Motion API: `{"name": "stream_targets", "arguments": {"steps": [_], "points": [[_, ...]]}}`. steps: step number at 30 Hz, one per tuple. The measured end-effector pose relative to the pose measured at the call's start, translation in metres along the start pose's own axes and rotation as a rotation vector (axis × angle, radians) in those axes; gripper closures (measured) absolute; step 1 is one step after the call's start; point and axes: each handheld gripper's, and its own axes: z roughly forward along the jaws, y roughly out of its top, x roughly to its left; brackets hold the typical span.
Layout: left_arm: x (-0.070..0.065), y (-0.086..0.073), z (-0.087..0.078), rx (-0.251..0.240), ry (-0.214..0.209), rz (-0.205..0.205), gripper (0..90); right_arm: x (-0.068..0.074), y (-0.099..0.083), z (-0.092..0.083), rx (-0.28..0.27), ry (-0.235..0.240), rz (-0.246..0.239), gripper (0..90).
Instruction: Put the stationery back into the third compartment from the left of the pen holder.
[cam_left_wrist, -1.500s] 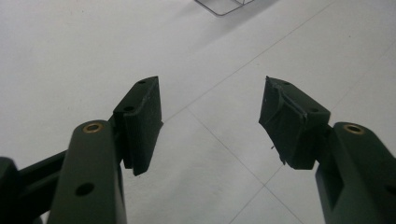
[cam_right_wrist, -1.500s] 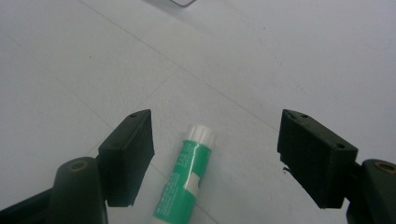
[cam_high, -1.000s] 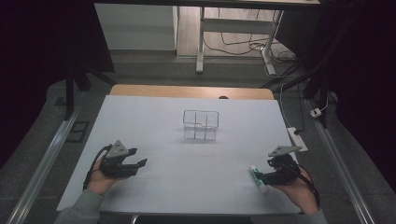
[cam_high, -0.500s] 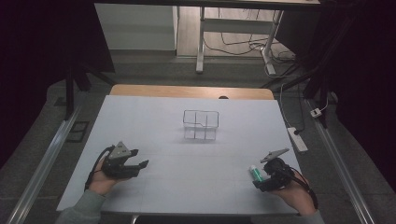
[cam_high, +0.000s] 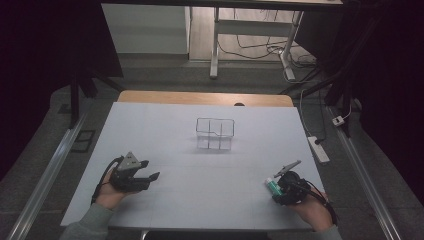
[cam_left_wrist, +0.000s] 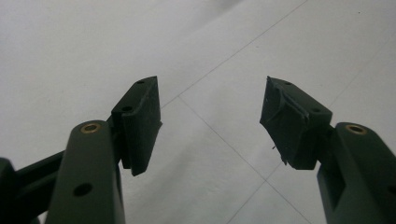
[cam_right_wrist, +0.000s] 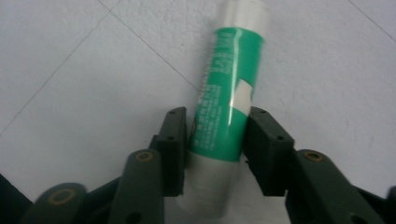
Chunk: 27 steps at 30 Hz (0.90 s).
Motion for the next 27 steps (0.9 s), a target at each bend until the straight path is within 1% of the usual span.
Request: {"name": "stream_targets", "arguments": {"steps": [2,6,8,9,11,14,17,18,23,27], "points": [[0.0,0.0,0.0,-0.001,0.001,0.001,37.3,0.0,0.0,0.0,-0.001,-0.004,0.008,64.6],[0.0,0.0,0.0,-0.002,0.007,0.003,37.3,-0.002,-0.001,-0.001,-0.007,0.006,0.013,65.0],[-0.001,0.0,-0.001,-0.003,0.011,0.005,37.4,-0.004,-0.002,-0.002,-0.018,0.0,0.013,65.1],[-0.001,0.0,0.0,-0.003,0.011,0.005,37.4,-0.004,-0.002,-0.003,-0.032,-0.003,0.009,65.1],[-0.003,0.001,0.001,0.003,0.014,0.009,37.5,-0.004,-0.001,-0.008,-0.068,0.018,0.006,65.1],[-0.009,0.004,0.004,0.016,0.013,0.04,37.5,-0.003,0.002,-0.015,-0.131,0.033,-0.008,65.1],[-0.013,0.007,0.007,0.024,0.006,0.064,37.4,-0.003,0.004,-0.017,-0.179,0.052,-0.022,65.1],[-0.015,0.007,0.007,0.025,0.004,0.068,37.4,-0.002,0.005,-0.017,-0.195,0.057,-0.033,65.1],[-0.019,0.011,0.01,0.024,0.001,0.077,35.8,0.005,0.013,-0.018,-0.253,0.082,-0.075,65.1],[-0.022,0.014,0.012,0.021,-0.003,0.087,34.7,0.008,0.022,-0.017,-0.274,0.102,-0.091,65.1]]}}
